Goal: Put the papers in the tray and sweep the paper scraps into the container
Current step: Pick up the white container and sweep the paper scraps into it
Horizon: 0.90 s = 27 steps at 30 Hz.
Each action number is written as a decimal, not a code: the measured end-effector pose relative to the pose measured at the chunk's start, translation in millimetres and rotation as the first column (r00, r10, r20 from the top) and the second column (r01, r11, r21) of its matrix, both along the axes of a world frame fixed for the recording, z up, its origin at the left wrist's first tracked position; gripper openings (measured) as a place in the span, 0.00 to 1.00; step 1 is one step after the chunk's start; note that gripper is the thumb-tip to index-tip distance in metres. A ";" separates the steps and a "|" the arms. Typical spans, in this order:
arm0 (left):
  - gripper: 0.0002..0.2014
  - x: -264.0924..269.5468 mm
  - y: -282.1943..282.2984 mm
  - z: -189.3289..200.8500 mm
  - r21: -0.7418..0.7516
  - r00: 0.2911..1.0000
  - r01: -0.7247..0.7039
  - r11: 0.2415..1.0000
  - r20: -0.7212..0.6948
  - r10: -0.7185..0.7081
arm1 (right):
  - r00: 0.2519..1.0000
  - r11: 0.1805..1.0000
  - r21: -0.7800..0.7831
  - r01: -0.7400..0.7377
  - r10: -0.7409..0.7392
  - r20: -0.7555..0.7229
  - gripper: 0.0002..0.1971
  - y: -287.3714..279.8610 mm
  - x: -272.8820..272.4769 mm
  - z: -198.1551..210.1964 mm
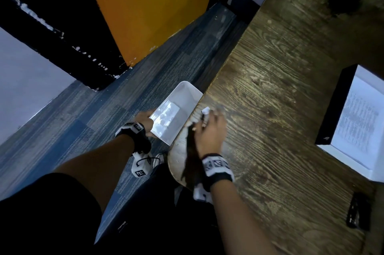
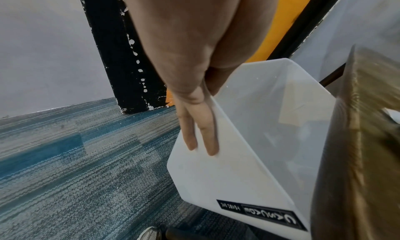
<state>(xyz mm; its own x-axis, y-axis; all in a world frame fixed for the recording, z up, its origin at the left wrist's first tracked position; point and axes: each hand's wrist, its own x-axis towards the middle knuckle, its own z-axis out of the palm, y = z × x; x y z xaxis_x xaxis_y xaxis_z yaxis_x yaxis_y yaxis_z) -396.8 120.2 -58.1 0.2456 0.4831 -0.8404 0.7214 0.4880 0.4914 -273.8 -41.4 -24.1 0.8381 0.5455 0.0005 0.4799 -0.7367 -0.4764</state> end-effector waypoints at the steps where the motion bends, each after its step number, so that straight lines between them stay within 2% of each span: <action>1: 0.25 -0.2 1.7 -1.0 -0.004 1.000 -0.006 1.000 -0.007 0.005 | 0.994 0.990 -0.091 0.105 -0.105 0.012 0.24 -20.2 11.7 -2.8; 4: 0.25 0.7 3.3 -3.4 -0.016 1.000 -0.011 1.000 -0.018 0.011 | 0.914 0.872 -0.346 0.347 -0.396 -0.083 0.33 -67.8 25.7 -15.9; 6: 0.24 2.8 0.8 -2.7 -0.023 1.000 -0.017 1.000 -0.005 0.017 | 0.891 0.851 -0.401 0.340 -0.428 -0.153 0.35 -68.5 12.5 -23.6; 11: 0.24 7.1 -5.6 -0.2 -0.011 0.999 0.009 1.000 0.030 -0.009 | 0.922 0.912 -0.390 0.124 -0.251 -0.294 0.39 -14.2 -39.8 -31.1; 17: 0.27 6.1 -7.2 -4.4 -0.011 1.000 0.011 1.000 0.015 -0.011 | 0.956 0.932 -0.345 -0.112 0.007 -0.292 0.36 23.7 -76.9 -32.4; 19: 0.30 4.5 -7.7 -5.9 0.001 1.000 0.017 1.000 0.008 -0.017 | 0.953 0.907 -0.382 -0.177 0.061 -0.298 0.36 33.2 -79.7 -31.6; 21: 0.32 2.9 -7.8 -8.1 0.041 0.999 0.037 0.998 -0.018 -0.036 | 0.928 0.845 -0.425 -0.326 0.200 -0.314 0.35 41.3 -80.9 -31.3; 24: 0.32 2.7 -8.9 -7.9 0.098 0.998 0.058 0.993 -0.016 -0.057 | 0.831 0.723 -0.415 -0.552 0.435 -0.347 0.37 54.9 -80.3 -30.7; 26: 0.31 1.9 -9.5 -5.8 0.103 0.998 0.066 0.992 -0.005 -0.066 | 0.787 0.664 -0.426 -0.614 0.482 -0.384 0.42 63.7 -79.3 -27.5; 27: 0.30 1.4 -9.6 -7.4 0.097 0.998 0.055 0.994 0.011 -0.056 | 0.778 0.653 -0.428 -0.625 0.480 -0.406 0.41 67.7 -77.6 -24.8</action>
<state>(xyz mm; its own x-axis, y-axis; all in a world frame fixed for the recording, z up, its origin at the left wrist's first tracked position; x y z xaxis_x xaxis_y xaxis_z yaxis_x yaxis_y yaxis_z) -395.4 110.6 -65.5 0.2857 0.5475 -0.7865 0.7389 0.3968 0.5446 -351.4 26.3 -48.9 0.3109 0.7585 -0.5727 0.8057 -0.5300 -0.2645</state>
